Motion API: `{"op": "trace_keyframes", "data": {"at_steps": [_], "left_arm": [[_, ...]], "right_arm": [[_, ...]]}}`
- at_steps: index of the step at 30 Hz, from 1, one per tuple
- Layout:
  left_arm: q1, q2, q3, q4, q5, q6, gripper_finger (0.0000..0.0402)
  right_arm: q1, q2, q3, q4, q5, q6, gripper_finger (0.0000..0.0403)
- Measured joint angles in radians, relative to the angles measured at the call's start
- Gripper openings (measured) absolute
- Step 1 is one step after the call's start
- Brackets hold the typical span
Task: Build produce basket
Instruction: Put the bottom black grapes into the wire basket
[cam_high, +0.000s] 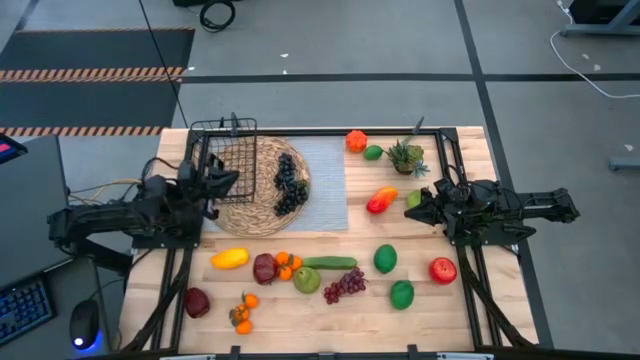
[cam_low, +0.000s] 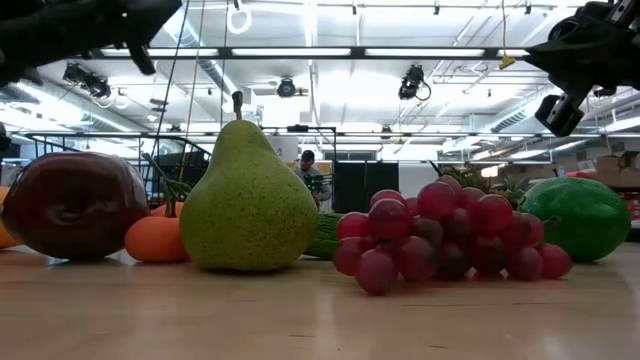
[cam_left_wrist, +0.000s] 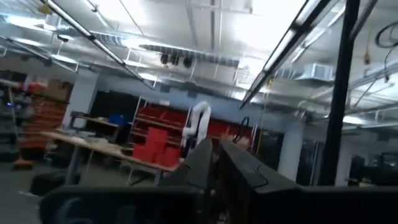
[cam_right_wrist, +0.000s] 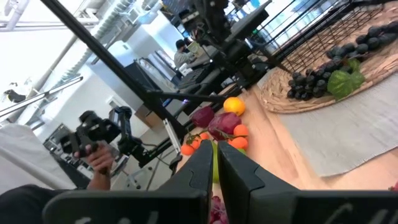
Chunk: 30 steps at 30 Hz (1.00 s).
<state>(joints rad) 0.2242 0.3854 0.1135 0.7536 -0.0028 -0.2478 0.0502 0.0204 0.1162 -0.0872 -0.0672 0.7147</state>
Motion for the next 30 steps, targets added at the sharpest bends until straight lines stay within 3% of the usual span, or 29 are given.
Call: {"op": "trace_keyframes", "data": {"at_steps": [6,15,21,25,30], "left_arm": [[-0.003,0.095,0.251,-0.492,-0.064,0.138,0.0106],[-0.003,0.356,0.652,-0.982,-0.068,0.207,0.0221],[-0.004,0.488,0.756,-1.095,-0.056,0.192,0.0253],[-0.003,0.571,0.769,-1.098,-0.056,0.175,0.0255],[-0.004,0.651,0.780,-1.097,-0.056,0.160,0.0250]], "right_arm": [[0.000,0.000,0.000,0.013,0.097,-0.001,0.0029],[0.000,0.000,0.000,0.053,0.260,-0.003,0.0029],[0.000,0.000,0.000,0.093,0.320,-0.003,0.0029],[0.000,0.001,0.000,0.123,0.339,-0.012,0.0029],[0.000,0.001,0.001,0.138,0.373,-0.134,0.0029]]}}
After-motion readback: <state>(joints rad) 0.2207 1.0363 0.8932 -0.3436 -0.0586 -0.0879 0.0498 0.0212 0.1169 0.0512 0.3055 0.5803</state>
